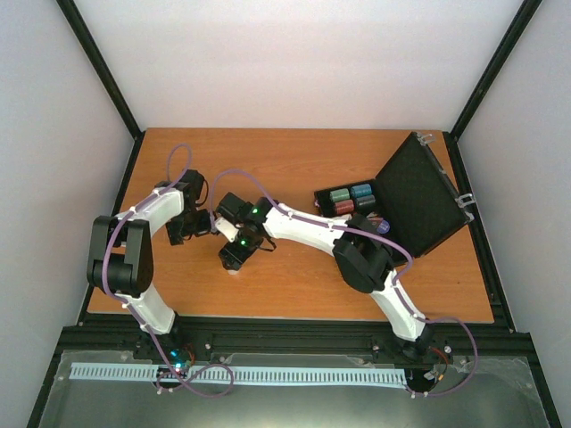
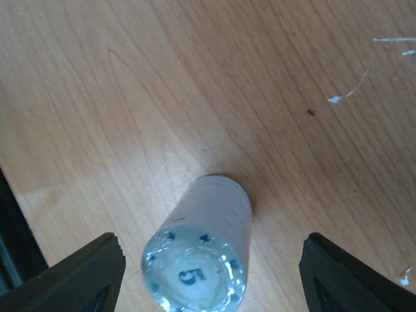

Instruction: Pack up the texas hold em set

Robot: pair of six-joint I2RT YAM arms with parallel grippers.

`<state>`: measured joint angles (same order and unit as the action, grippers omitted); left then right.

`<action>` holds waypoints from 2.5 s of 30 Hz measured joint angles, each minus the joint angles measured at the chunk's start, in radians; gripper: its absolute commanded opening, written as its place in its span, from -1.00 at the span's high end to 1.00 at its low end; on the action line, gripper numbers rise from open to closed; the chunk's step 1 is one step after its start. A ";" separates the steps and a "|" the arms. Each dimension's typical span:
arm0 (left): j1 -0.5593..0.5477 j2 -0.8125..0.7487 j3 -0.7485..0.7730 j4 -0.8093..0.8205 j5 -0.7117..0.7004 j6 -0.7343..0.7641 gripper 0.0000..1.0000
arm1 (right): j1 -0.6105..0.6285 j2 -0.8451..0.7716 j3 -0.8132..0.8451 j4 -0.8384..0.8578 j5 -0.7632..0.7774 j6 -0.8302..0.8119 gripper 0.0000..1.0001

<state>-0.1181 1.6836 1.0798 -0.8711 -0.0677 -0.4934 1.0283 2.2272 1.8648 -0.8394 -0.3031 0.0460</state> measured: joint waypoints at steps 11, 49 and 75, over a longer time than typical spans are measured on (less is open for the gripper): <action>0.000 0.000 -0.002 0.001 -0.007 0.002 -1.00 | 0.002 0.048 0.009 -0.003 0.072 0.037 0.61; 0.000 0.000 -0.070 0.069 0.080 0.002 -0.99 | -0.440 -0.537 -0.841 -0.195 1.072 0.333 0.94; 0.000 0.014 -0.071 0.071 0.079 0.002 -0.99 | -0.506 -0.530 -0.799 -0.115 0.846 0.161 -1.00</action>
<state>-0.1181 1.6974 1.0084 -0.7998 0.0109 -0.4919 0.5220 1.6974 1.0660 -0.9543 0.5434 0.2066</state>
